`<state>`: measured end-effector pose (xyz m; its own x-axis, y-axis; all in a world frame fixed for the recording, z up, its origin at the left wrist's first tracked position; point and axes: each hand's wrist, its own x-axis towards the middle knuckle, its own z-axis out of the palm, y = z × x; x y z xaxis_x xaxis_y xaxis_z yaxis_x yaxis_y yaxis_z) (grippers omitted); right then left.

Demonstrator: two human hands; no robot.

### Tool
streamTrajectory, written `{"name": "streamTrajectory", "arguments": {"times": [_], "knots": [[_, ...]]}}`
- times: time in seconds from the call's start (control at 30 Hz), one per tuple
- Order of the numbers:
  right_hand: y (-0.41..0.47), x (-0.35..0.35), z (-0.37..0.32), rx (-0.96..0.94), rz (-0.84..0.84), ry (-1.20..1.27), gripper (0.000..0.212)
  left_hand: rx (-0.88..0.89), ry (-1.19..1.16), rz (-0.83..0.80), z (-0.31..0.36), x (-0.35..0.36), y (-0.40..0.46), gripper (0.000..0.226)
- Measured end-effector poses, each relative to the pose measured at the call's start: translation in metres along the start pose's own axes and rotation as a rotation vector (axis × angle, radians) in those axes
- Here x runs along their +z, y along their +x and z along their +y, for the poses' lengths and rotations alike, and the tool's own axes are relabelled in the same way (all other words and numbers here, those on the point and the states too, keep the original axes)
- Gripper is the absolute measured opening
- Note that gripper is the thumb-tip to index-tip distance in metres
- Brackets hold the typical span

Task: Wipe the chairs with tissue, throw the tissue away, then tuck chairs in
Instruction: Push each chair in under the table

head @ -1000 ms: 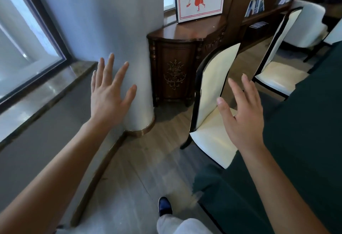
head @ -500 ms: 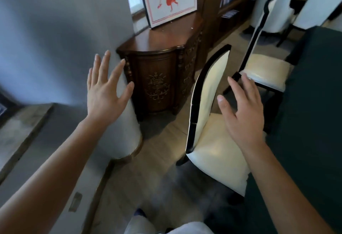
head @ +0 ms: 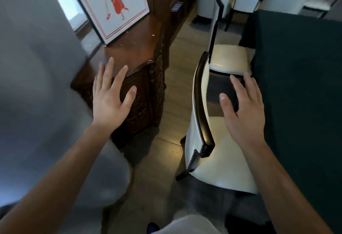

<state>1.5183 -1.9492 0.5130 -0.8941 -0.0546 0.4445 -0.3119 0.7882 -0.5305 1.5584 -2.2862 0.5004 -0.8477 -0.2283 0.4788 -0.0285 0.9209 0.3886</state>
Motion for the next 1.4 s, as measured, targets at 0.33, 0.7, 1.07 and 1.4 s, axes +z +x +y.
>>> {"name": "streamTrajectory", "arguments": {"times": [0.33,0.7,1.07,1.4], "knots": [[0.077,0.024,0.044,0.196,0.121,-0.101,0.06,0.363,-0.125,-0.031,0.04,0.096,0.143,0.056],[0.124,0.013,0.087,0.368,0.232,-0.245,0.056,0.575,-0.278,-0.07,0.114,0.185,0.265,0.057],[0.164,0.011,0.093,0.621,0.469,-0.521,0.057,0.929,-0.598,-0.236,0.211,0.294,0.348,0.057],[0.153,0.033,0.045,0.918,0.66,-0.665,0.057,1.159,-0.85,-0.418,0.267,0.329,0.375,0.056]]}}
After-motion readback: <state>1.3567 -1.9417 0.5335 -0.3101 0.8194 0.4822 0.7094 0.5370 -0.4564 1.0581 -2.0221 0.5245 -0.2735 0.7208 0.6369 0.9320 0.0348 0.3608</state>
